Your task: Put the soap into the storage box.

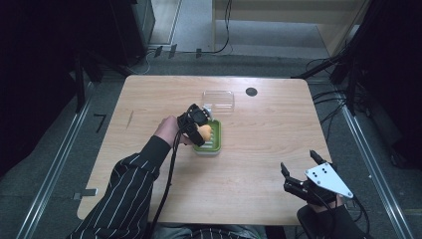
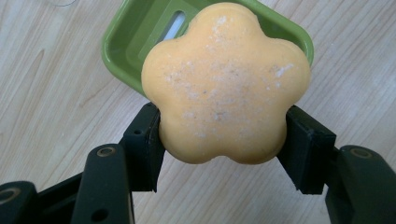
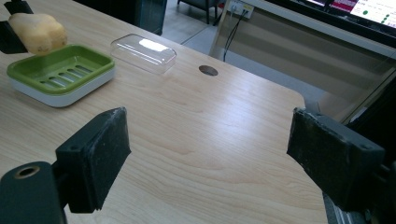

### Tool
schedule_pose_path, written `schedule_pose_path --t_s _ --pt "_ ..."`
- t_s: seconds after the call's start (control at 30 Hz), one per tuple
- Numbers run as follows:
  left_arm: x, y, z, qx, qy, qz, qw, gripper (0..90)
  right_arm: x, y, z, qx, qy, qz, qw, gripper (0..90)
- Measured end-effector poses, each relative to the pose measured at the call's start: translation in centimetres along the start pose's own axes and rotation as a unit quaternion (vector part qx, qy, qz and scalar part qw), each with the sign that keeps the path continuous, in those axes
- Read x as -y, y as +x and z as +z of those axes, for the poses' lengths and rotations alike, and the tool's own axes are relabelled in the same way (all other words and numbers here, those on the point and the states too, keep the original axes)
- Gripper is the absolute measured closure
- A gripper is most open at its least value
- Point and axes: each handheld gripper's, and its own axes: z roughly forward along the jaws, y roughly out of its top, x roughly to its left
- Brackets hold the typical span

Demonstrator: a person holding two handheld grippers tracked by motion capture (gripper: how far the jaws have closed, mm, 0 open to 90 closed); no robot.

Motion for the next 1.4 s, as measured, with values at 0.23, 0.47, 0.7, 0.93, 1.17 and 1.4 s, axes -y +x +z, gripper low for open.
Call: schedule_pose_path --t_s 0.23,0.47,0.7,0.93,1.17,1.4 --pt "-0.2 0.5 1.1 0.003 -0.003 -0.004 1.0 39.5 0.0 -0.1 -0.1 0.0 0.001 0.001 1.0 13.3" --pt "-0.6 0.6 2.1 0.002 0.0 -0.001 1.0 39.5 0.0 -0.1 -0.1 0.002 -0.001 0.001 1.0 13.3" --pt "-0.9 0.5 2.5 -0.007 -0.005 0.006 0.9999 39.5 0.0 0.0 -0.1 0.001 0.0 0.001 1.0 13.4" --pt "-1.3 0.5 3.2 -0.007 0.004 0.019 0.9998 39.5 0.0 0.0 -0.1 0.001 0.0 0.0 1.0 13.3" --pt "-1.6 0.3 3.9 -0.006 0.008 0.022 0.9997 39.4 0.0 0.0 -0.1 0.001 0.0 0.001 1.0 13.4" --pt "-1.7 0.3 4.4 -0.007 0.01 0.022 0.9997 39.4 0.0 0.0 -0.1 0.001 -0.001 0.0 1.0 13.3"
